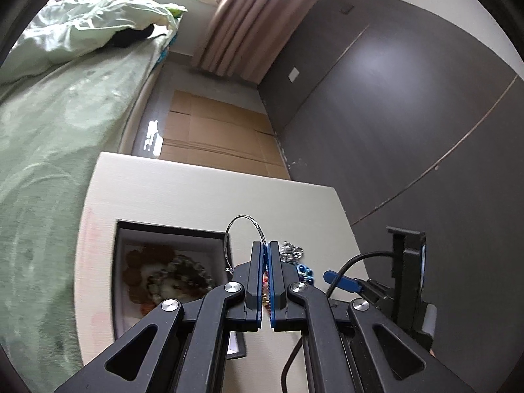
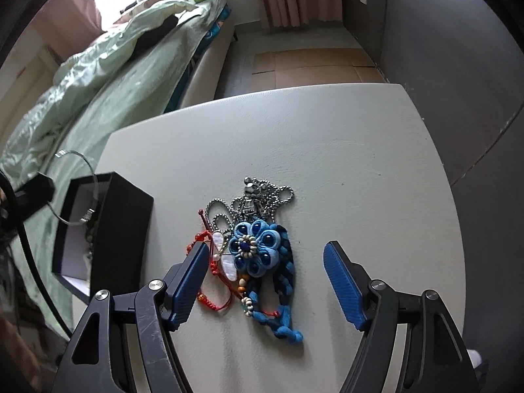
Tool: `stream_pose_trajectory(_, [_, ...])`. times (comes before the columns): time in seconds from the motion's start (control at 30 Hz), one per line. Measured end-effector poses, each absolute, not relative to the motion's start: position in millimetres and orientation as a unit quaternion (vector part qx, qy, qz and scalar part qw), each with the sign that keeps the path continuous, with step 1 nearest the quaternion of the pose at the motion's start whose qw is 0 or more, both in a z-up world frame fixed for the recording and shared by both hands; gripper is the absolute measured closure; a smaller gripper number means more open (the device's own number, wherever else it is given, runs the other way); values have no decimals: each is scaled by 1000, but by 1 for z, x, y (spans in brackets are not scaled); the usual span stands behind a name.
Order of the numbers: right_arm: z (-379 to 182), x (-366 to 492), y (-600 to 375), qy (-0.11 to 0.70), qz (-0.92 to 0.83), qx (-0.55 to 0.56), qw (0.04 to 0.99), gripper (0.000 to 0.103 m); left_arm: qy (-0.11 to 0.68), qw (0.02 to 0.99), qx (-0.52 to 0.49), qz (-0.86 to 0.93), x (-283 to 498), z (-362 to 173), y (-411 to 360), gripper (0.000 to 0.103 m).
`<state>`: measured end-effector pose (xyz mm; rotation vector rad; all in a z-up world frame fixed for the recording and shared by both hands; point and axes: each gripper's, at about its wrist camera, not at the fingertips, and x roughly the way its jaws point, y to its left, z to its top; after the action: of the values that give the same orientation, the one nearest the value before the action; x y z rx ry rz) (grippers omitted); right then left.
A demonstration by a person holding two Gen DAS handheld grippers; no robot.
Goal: Organize jewelry
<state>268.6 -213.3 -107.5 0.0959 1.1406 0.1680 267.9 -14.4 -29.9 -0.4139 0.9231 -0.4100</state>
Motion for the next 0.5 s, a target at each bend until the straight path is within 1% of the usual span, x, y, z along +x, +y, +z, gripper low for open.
stream_pose_trajectory(0.03, [-109, 270, -212, 541, 78, 39, 836, 31, 440, 854, -197, -193, 268, -30, -13, 101])
stream_pose_trajectory(0.13, [-115, 273, -204, 550, 73, 20, 832, 44, 441, 855, -199, -188, 268, -30, -7, 101])
stream_pose_trajectory(0.17, [-117, 273, -202, 553, 72, 17, 830, 51, 441, 855, -199, -186, 266, -30, -5, 101])
stream_pose_trajectory(0.27, [-117, 275, -202, 550, 74, 19, 832, 69, 444, 855, -198, -182, 264, -31, 0, 101])
stream_pose_trajectory(0.4, [-112, 273, -212, 543, 75, 45, 835, 75, 454, 852, -195, -176, 265, -34, 6, 101])
stream_pose_trajectory(0.5, [-100, 270, -217, 525, 79, 64, 845, 75, 463, 848, -193, -171, 265, -39, 8, 101])
